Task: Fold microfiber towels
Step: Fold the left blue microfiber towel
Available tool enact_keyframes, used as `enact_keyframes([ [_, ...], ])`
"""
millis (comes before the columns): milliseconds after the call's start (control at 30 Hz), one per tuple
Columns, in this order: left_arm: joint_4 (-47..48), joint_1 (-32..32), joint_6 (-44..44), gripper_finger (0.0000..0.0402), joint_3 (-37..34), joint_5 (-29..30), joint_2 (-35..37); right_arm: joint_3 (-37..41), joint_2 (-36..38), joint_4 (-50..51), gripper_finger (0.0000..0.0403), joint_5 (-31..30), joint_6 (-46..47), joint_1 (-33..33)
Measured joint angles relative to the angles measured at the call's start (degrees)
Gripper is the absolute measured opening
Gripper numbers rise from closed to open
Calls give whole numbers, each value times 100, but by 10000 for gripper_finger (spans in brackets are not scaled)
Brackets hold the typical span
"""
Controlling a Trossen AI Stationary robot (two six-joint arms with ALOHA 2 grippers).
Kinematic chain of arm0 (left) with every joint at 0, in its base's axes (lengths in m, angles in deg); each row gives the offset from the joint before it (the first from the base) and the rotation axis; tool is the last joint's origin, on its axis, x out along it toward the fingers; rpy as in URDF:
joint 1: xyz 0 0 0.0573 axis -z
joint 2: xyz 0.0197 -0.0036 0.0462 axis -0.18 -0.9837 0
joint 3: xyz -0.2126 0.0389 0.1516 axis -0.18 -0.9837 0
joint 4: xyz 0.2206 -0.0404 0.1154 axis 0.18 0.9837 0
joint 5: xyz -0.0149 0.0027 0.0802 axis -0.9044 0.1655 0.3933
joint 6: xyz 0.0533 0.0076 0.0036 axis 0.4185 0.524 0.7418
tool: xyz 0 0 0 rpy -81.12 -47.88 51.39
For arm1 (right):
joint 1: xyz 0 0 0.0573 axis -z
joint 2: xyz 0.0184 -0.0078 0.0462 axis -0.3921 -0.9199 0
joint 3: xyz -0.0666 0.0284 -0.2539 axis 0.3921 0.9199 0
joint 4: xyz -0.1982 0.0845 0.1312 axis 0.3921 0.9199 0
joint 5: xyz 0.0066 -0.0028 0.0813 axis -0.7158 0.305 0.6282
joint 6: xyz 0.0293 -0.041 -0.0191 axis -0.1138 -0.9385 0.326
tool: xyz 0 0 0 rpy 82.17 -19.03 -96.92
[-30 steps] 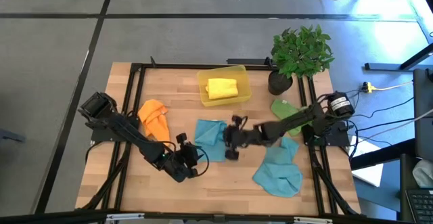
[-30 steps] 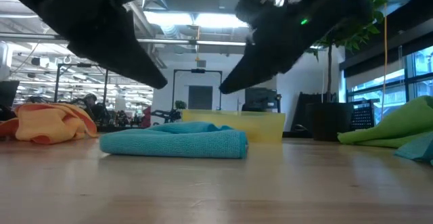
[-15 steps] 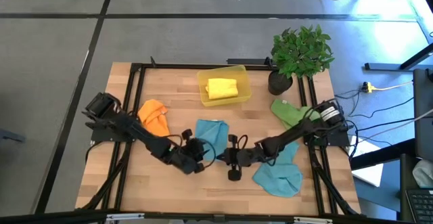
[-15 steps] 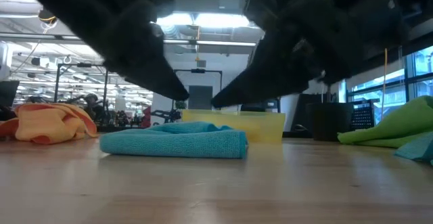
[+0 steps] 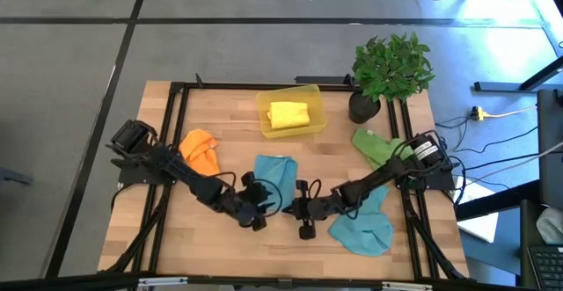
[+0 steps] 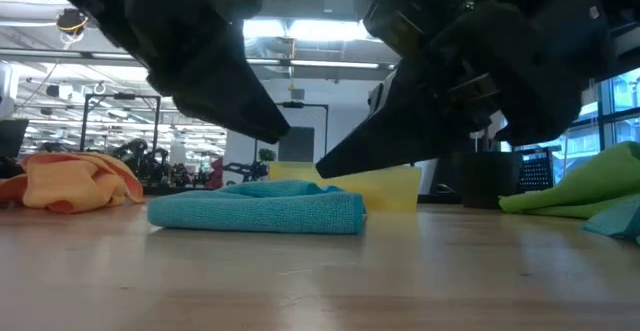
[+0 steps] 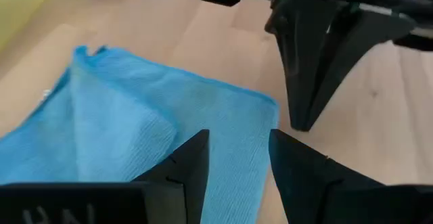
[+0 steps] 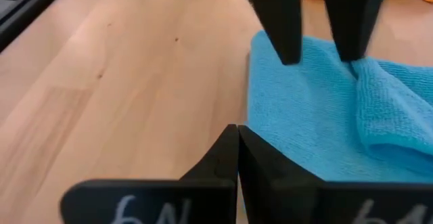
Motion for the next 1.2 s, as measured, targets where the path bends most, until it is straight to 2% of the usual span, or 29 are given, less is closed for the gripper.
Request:
enact_keyframes([
  [133,230,130,-51,144,0,409,0,0,0,-88,5,-2,-2,8],
  [367,717,-35,-575,142,0,305,-31,0,-16,-187,8,27,-2,105],
  [600,639,-199,-757,127,-2,-217,-451,0,-338,-205,3,307,138,321],
  [767,673,-362,-784,125,-4,-201,-593,2,-505,-221,9,404,185,442],
  [900,630,-507,-765,125,-4,124,-592,-6,-578,-303,5,605,306,493],
  [1200,653,-907,-629,125,-4,801,-588,-13,-638,-310,7,632,574,480],
])
